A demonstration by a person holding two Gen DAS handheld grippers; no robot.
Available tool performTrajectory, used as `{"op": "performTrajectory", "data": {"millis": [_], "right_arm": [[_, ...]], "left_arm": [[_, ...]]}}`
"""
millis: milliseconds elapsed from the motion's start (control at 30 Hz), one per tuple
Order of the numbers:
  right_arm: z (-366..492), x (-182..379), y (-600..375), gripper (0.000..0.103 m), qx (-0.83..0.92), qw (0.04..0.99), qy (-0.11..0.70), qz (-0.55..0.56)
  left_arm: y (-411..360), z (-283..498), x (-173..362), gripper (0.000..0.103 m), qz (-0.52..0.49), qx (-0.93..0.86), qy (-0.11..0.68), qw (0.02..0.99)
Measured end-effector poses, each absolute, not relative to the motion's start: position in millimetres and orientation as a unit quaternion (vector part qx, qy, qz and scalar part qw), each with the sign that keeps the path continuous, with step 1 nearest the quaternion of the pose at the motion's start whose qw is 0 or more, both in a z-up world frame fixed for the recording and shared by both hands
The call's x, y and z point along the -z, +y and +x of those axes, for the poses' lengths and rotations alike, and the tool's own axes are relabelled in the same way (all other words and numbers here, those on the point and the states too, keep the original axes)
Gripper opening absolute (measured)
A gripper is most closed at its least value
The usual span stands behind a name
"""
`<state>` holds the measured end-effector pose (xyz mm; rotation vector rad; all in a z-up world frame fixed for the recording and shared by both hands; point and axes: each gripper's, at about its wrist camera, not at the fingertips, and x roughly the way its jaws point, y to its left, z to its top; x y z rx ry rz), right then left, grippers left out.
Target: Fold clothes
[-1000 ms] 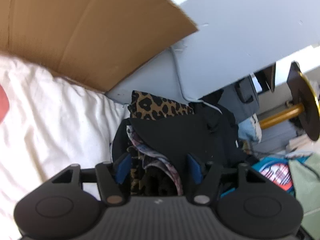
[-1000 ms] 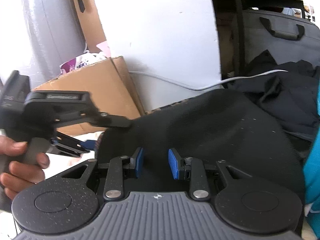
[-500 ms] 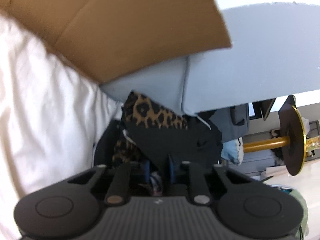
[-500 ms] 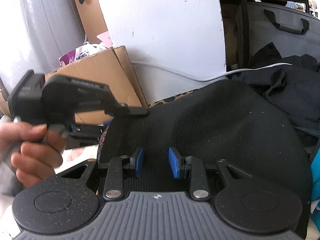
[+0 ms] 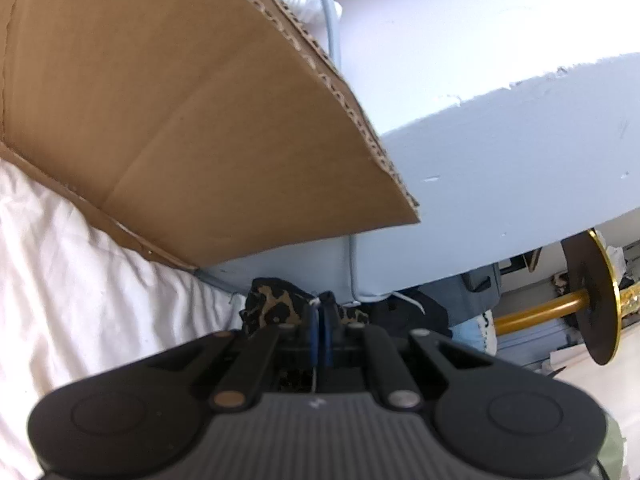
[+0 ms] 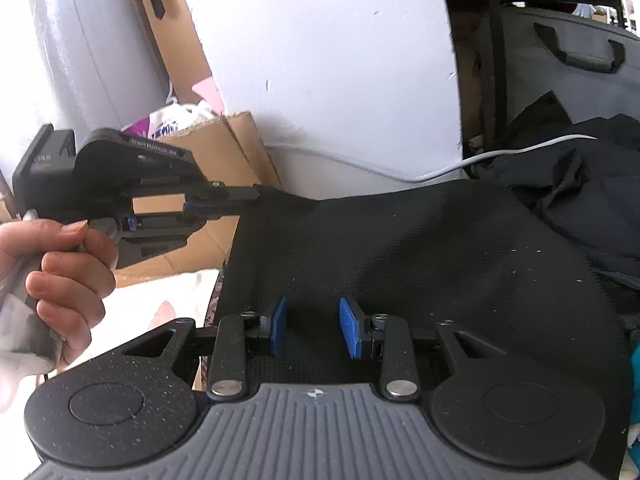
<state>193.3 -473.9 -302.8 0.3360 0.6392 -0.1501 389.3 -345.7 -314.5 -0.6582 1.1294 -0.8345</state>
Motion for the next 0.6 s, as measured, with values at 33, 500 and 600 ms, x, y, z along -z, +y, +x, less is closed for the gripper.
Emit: {"op": "performTrajectory", "data": {"millis": [33, 500, 600], "right_arm": [[196, 305, -473, 0.035, 0.072, 0.931, 0.318, 0.162], [216, 329, -467, 0.036, 0.056, 0.925, 0.349, 0.142], [215, 329, -468, 0.036, 0.056, 0.925, 0.346, 0.147]], "left_arm": [[-345, 390, 315, 0.004, -0.293, 0.373, 0.509, 0.719], [-329, 375, 307, 0.011, -0.243, 0.387, 0.498, 0.737], [-333, 351, 303, 0.011, -0.231, 0.416, 0.498, 0.724]]}}
